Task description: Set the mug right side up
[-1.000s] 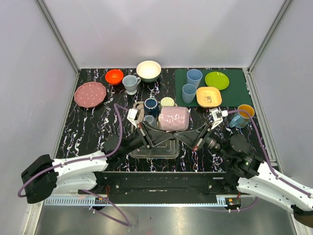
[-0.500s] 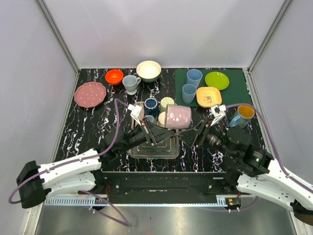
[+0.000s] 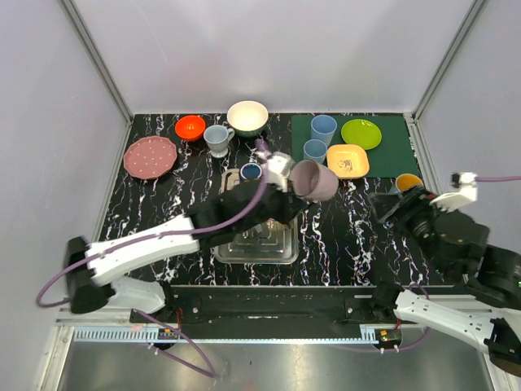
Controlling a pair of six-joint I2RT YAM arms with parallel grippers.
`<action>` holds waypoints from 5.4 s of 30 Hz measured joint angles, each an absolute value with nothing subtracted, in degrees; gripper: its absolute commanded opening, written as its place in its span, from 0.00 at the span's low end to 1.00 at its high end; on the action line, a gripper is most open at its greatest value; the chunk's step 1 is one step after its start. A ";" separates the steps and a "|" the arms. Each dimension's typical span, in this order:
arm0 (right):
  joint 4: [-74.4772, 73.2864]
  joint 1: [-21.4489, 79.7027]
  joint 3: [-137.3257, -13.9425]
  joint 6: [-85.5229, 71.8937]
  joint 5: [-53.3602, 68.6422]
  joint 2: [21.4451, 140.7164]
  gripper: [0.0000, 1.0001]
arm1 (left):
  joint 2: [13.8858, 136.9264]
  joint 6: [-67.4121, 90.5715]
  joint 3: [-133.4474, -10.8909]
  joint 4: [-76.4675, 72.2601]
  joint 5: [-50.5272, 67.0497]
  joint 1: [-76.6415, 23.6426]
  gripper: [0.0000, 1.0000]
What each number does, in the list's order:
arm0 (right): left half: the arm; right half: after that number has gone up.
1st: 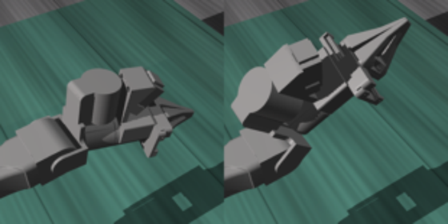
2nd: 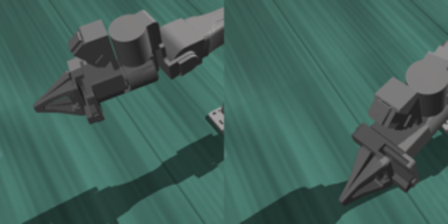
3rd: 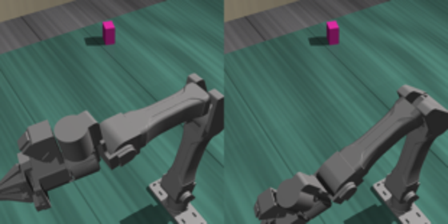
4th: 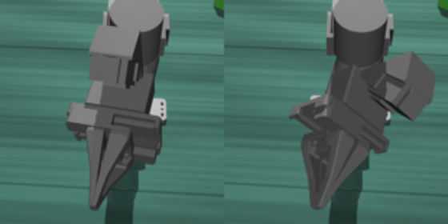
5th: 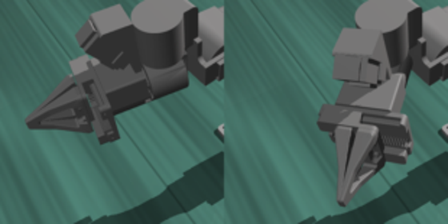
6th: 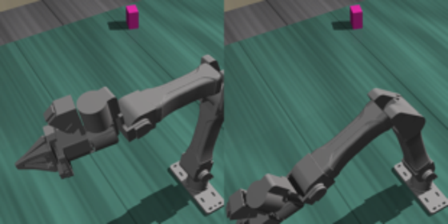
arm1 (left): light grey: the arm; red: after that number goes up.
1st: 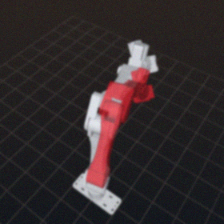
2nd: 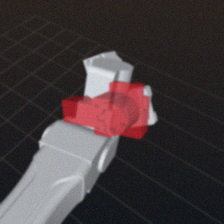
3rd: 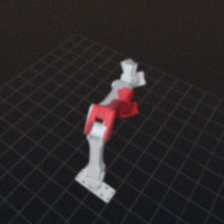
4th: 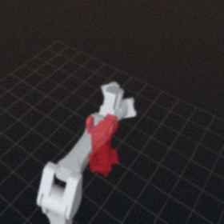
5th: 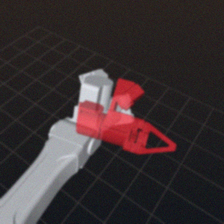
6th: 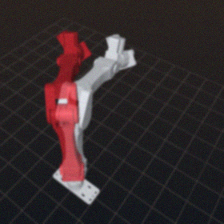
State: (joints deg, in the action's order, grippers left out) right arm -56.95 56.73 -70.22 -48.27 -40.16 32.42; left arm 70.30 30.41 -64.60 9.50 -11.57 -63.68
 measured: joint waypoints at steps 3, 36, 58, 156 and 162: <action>-59.81 56.73 -76.66 -47.70 -44.97 34.28 0.69 | 79.92 29.08 -70.46 13.47 -12.88 -65.14 0.00; -59.42 56.73 -71.13 -44.77 -43.27 29.69 0.69 | 140.14 20.99 -125.01 31.62 -14.00 -65.12 0.00; -59.88 56.73 -70.06 -46.06 -42.70 27.38 0.69 | 131.61 20.88 -113.62 24.14 -16.56 -64.90 0.64; -16.62 41.89 -48.16 -32.29 10.44 59.42 0.00 | 23.20 50.63 -28.51 19.25 -32.84 -67.40 0.99; -0.54 41.89 -42.78 -42.78 17.28 52.05 0.00 | 27.49 52.58 -21.91 1.10 -21.63 -67.46 0.99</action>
